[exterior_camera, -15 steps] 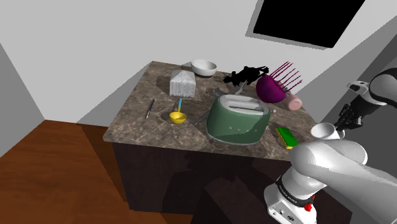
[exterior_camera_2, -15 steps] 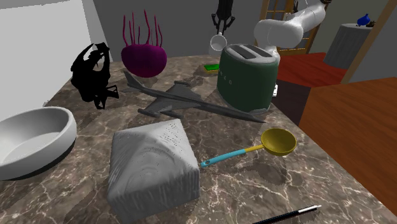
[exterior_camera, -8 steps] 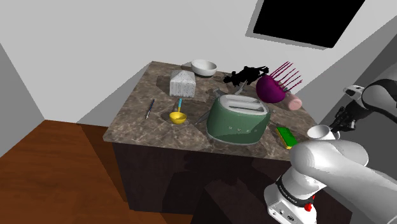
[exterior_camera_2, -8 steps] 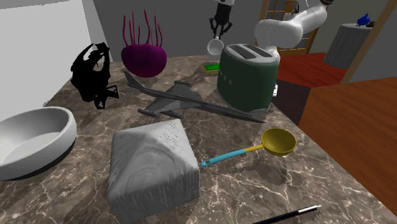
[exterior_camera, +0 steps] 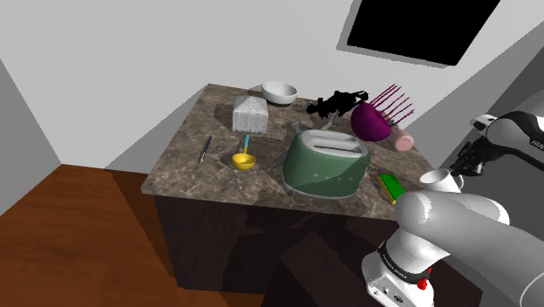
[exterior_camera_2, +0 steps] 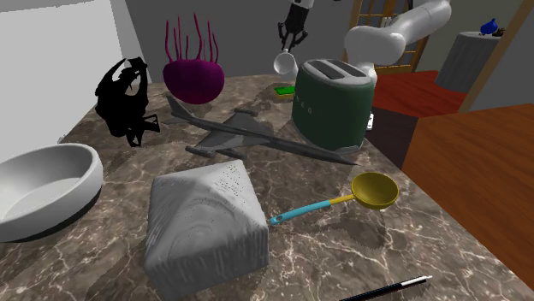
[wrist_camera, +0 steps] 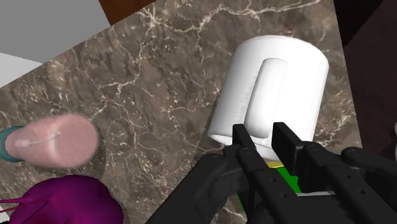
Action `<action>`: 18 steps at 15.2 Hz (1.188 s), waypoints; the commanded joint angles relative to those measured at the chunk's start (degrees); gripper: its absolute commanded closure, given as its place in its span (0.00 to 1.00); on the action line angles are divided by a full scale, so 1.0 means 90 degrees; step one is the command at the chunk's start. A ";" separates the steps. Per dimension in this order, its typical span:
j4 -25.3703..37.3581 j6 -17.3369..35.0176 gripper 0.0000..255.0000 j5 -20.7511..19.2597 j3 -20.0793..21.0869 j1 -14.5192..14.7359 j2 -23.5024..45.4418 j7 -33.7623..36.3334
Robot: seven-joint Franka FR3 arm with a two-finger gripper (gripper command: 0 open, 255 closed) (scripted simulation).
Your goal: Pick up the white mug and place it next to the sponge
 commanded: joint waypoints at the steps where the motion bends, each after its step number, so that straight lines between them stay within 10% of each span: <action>1: -0.0094 -0.0935 1.00 0.0205 0.0136 -0.0212 0.0208 -0.0145; 2: 0.0007 -0.0828 0.00 0.0187 0.0082 -0.0073 0.0378 -0.0088; 18: 0.0513 -0.1679 0.00 0.0802 0.0783 -0.0094 0.0078 -0.0238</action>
